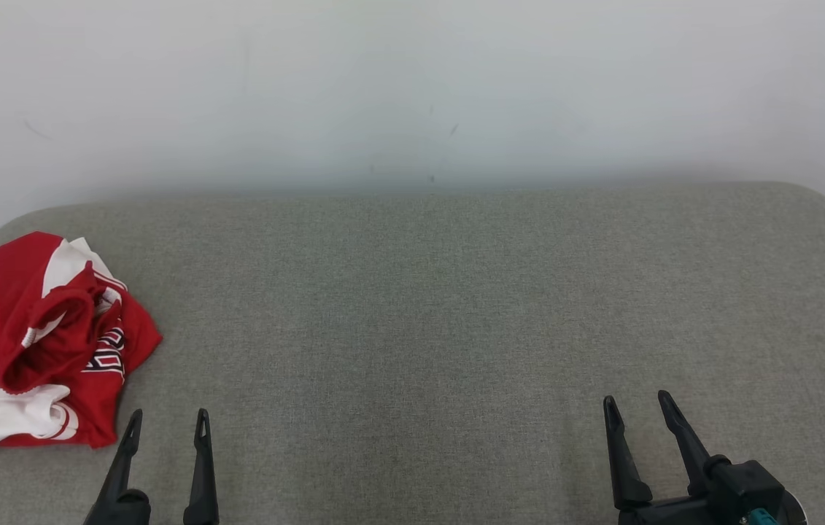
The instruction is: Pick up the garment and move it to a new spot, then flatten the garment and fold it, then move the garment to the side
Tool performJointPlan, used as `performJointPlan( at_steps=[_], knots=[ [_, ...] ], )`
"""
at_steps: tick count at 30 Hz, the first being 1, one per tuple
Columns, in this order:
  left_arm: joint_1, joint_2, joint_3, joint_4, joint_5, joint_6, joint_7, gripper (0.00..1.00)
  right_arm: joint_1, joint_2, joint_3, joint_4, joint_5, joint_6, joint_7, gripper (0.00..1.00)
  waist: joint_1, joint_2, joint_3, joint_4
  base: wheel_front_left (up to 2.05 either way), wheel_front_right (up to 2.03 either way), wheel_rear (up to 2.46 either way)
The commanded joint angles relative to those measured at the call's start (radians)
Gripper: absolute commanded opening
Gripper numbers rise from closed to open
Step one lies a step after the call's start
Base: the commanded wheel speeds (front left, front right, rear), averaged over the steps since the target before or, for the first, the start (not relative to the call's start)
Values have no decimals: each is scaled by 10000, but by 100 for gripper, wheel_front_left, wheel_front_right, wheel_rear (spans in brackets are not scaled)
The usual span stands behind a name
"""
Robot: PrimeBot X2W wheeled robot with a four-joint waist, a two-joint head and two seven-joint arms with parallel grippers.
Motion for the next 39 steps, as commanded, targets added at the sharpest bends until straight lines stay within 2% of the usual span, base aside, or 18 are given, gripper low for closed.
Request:
performJointPlan(
  at_steps=[1, 27, 32, 39],
  knots=[
    [123, 22, 4, -60, 165, 26, -81, 100, 93, -5, 30, -59, -207, -20, -63, 100, 0, -1, 5, 7, 0, 0, 0],
    [121, -151, 381, 60, 236, -189, -120, 100, 132, -2, -117, 33, -194, -21, -93, 100, 0, -1, -13, 190, 0, 0, 0],
    [81, -155, 423, 105, 236, -227, -120, 100, 195, -1, -151, 62, -106, -21, -93, 100, 0, -1, -24, 550, 0, 0, 0],
    [172, -134, 548, 191, 210, -288, -120, 100, 260, -1, -136, 68, -28, -21, -93, 100, 0, -1, -25, 1436, 0, 0, 0]
  ],
)
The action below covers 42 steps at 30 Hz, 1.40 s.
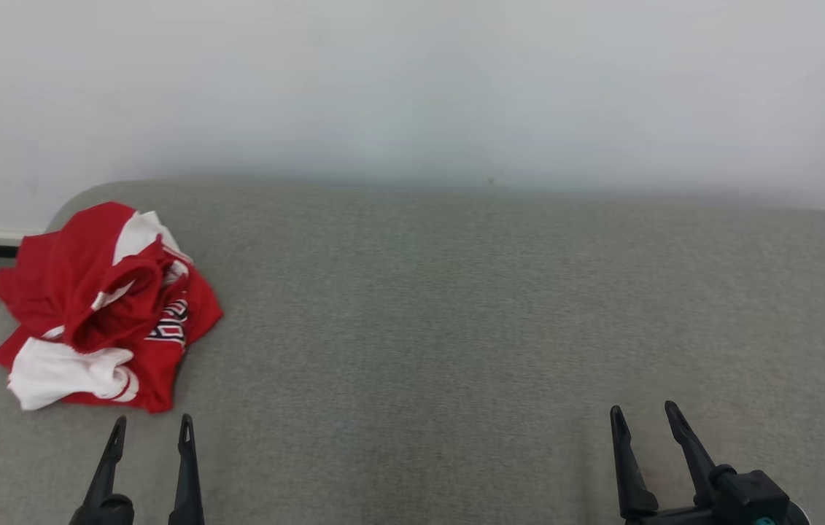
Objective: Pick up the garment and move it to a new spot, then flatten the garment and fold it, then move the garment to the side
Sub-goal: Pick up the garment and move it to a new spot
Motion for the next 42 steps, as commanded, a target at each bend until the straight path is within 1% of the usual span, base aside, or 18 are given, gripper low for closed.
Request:
performJointPlan(
  at_steps=[1, 8, 15, 18, 24, 33, 42],
  knots=[
    [164, -3, 63, 21, -21, -33, -35, 100, 73, 5, 47, 8, 82, -21, -7, 100, 0, 0, -2, 558, 0, 0, 0],
    [151, -8, 269, 169, -101, -36, -35, 100, 91, 5, 90, 47, 85, -21, -7, 100, 0, 0, 35, 1529, 0, 0, 0],
    [273, -153, 229, -8, -29, 122, -35, 100, 129, 4, 24, 37, 66, -21, -7, 100, 0, 0, 126, 2398, 0, 0, 0],
    [67, -60, 333, 171, -121, 28, -35, 100, 113, 5, 35, 9, 11, -21, -7, 100, 0, 0, 186, 2735, 0, 0, 0],
    [-59, -84, 482, 245, -110, 41, -35, 100, 31, 4, 34, 53, -39, -21, -7, 100, 0, 0, 279, 3266, 0, 0, 0],
    [-7, -138, 596, 267, -57, 59, -35, 100, 24, 4, 82, 108, -5, -21, -7, 100, 0, 0, 264, 3691, 0, 0, 0],
    [227, -254, 573, 52, 0, 245, -35, 100, -8, 4, 165, 115, -12, -21, -7, 100, 0, 0, 291, 3706, 0, 0, 0]
  ],
)
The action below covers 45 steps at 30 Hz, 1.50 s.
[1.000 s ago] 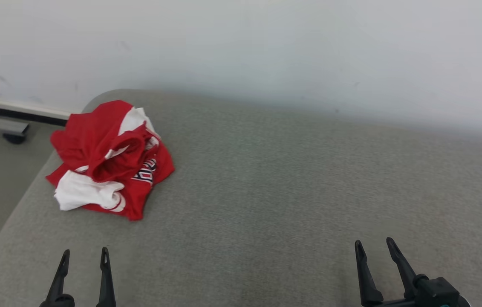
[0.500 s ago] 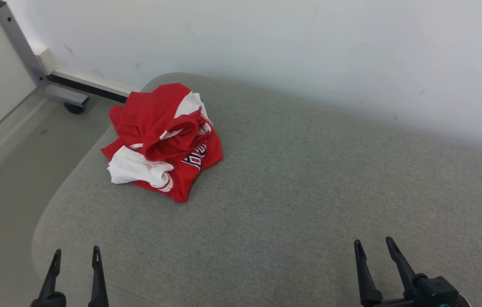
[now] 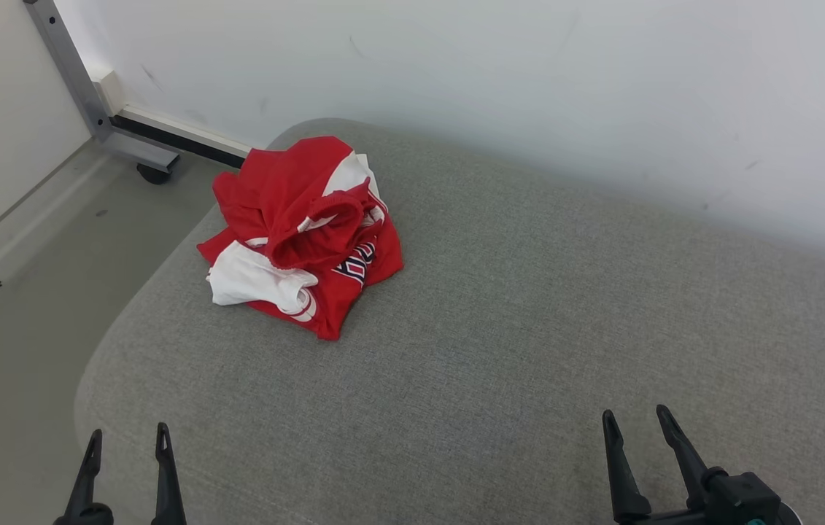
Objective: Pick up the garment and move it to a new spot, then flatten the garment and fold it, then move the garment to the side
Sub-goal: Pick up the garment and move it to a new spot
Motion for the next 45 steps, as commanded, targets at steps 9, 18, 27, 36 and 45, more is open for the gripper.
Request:
performJointPlan(
  at_steps=[9, 18, 27, 36, 45],
  knots=[
    [-962, 194, 190, 267, -268, -234, -37, 100, -304, 2, -4, 8, -211, -21, -7, 100, 0, 0, 369, -331, 0, 0, 0],
    [-3894, 1049, 496, 1231, -650, -743, -34, 100, -844, -3, -97, -139, -552, -21, -7, 100, 0, 0, 1462, -1619, 0, 0, 0],
    [-6230, 1927, 852, 2365, -1116, -921, -35, 100, -1580, 2, -248, -709, -795, -21, -7, 100, 0, 0, 2871, -3084, 0, 0, 0],
    [-7756, 2853, 969, 3897, -1503, -1053, 247, 100, -2019, 6, -313, -1085, -821, -21, -7, 100, 0, 0, 3551, -4121, 0, 0, 0],
    [-8452, 3748, 719, 5691, -2124, -1141, 1517, 100, -2101, 11, -350, -1410, -799, -21, -7, 100, 0, 0, 3728, -4877, 0, 0, 0]
  ],
)
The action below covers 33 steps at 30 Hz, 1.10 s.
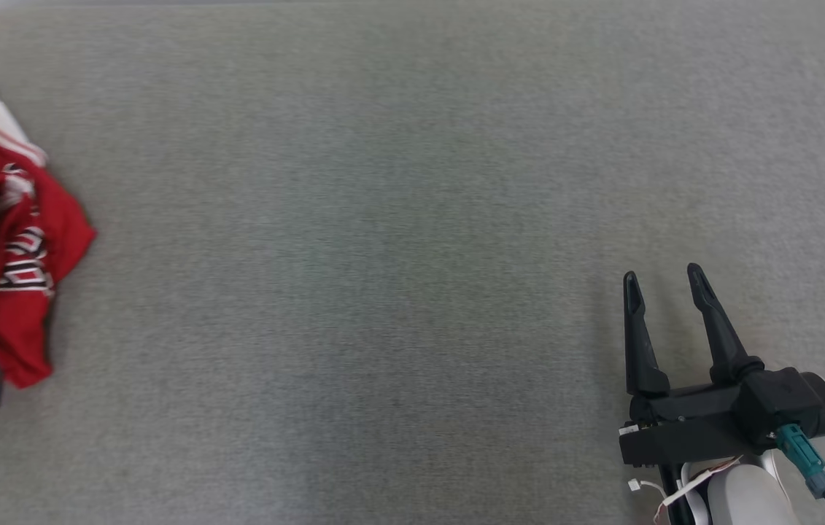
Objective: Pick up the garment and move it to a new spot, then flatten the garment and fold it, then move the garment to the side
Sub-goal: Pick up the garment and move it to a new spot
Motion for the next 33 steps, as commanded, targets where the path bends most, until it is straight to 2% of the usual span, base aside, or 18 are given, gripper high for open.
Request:
performJointPlan(
  at_steps=[1, 4, 6, 12, 15, 16, 17, 18, 23, 33],
  knots=[
    [-216, 279, -20, 332, -203, -44, 248, 100, -61, 24, 28, -52, -9, -21, -7, 100, -1, -2, 328, -503, 0, 0, 0],
    [-315, 300, -238, 846, -389, -38, 723, 100, -50, 23, 10, -88, -14, -21, -7, 100, -1, -2, 306, -600, 0, 0, 0],
    [-369, 515, -323, 1105, -455, -36, 1132, 100, -12, 18, 17, -105, -8, -21, -7, 100, -1, -2, 303, -650, 0, 0, 0],
    [-608, 716, -677, 1965, -868, -40, 2865, 100, -25, 16, 32, -123, 14, -21, -6, 100, -1, -2, 291, -761, 0, 0, 0],
    [-694, 749, -769, 2212, -1063, -41, 3169, 100, -8, 24, 41, -112, 40, -21, -6, 100, -1, -2, 247, -796, 0, 0, 0],
    [-723, 783, -760, 2305, -1124, -42, 3220, 54, -7, 23, 33, -100, 47, -21, -6, 100, -1, -2, 231, -802, 0, 0, 0],
    [-710, 795, -777, 2421, -1132, -42, 3308, 24, -3, 20, 31, -90, 51, -21, -6, 100, -1, -2, 205, -808, 0, 0, 0],
    [-717, 794, -793, 2489, -1157, -42, 3335, 0, 12, 21, 35, -87, 50, -21, -6, 100, -1, -2, 177, -812, 0, 0, 0],
    [-777, 857, -845, 2667, -1155, 22, 3041, 0, 74, 21, 2, -75, 64, -21, -6, 100, -1, -2, 39, -791, 0, 0, 0],
    [-1284, 973, -1051, 1955, -1043, 6, 1418, 0, 233, 23, 8, 116, 219, -21, -6, 100, -1, -2, -629, -526, 0, 0, 0]
  ],
)
